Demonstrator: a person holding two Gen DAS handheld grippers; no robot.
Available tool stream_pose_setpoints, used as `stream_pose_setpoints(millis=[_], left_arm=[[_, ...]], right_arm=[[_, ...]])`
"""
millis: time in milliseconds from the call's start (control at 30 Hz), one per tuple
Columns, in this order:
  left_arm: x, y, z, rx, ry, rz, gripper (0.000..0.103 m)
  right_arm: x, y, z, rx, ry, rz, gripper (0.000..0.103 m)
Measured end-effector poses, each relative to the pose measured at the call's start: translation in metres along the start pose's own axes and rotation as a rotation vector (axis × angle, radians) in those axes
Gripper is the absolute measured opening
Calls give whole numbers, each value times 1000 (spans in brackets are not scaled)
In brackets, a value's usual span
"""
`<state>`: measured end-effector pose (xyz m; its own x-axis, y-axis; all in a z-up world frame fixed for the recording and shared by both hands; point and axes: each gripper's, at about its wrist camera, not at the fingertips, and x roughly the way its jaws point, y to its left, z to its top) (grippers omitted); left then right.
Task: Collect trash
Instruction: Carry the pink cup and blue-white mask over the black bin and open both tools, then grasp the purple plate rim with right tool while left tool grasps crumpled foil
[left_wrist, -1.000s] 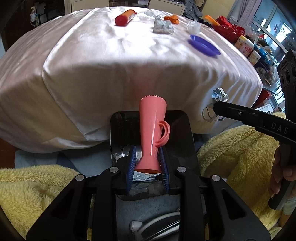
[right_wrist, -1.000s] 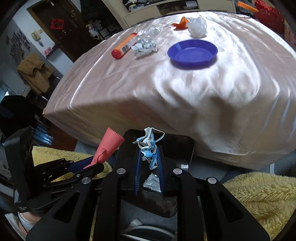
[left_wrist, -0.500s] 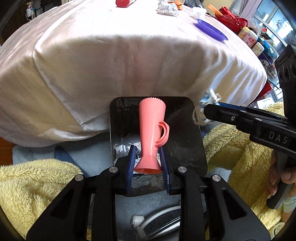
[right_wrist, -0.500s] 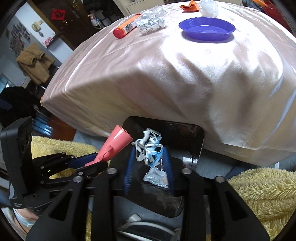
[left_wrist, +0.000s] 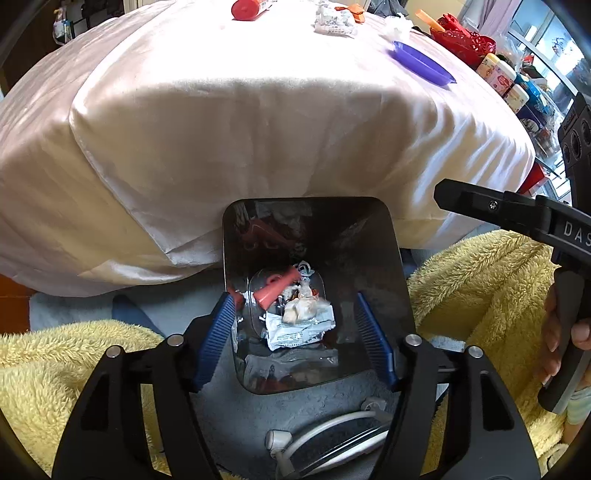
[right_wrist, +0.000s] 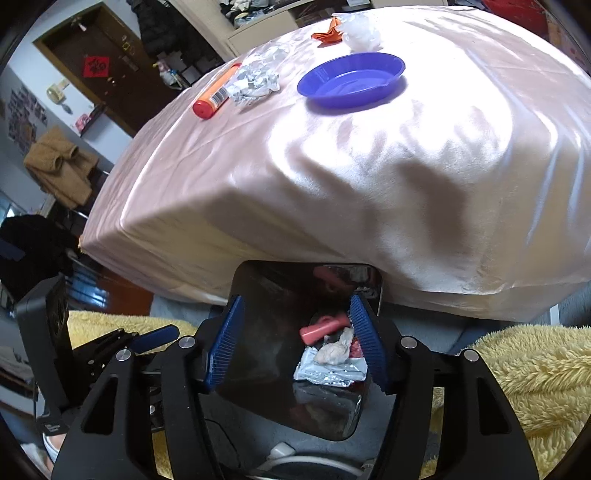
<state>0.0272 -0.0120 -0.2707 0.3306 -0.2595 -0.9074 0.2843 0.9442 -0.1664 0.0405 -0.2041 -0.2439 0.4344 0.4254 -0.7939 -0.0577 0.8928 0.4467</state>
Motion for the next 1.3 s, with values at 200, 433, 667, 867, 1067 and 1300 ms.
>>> stream_pose_setpoints(millis=[200,433,667,867,1067,1300], left_arm=[[-14,0,8,12,-30,8,67],[-43,14,34,-12,-95,59,69],[-61,29,72,-49,-132,56,71],[-66,27,109,-34,-148,47,75],[-59,17,141,2,-152,43,75],[-44,7,168,45,-140,45,77]], right_arm=[[-12,3,9,12,-12,14,62],[-48,13,45,-44,-133,-86,76],[-49,12,86,-89,-170,-196,87],[-25,12,108,-125,-125,-246,87],[0,5,117,-123,-77,-254,88],[11,10,125,-219,-102,-331,81]])
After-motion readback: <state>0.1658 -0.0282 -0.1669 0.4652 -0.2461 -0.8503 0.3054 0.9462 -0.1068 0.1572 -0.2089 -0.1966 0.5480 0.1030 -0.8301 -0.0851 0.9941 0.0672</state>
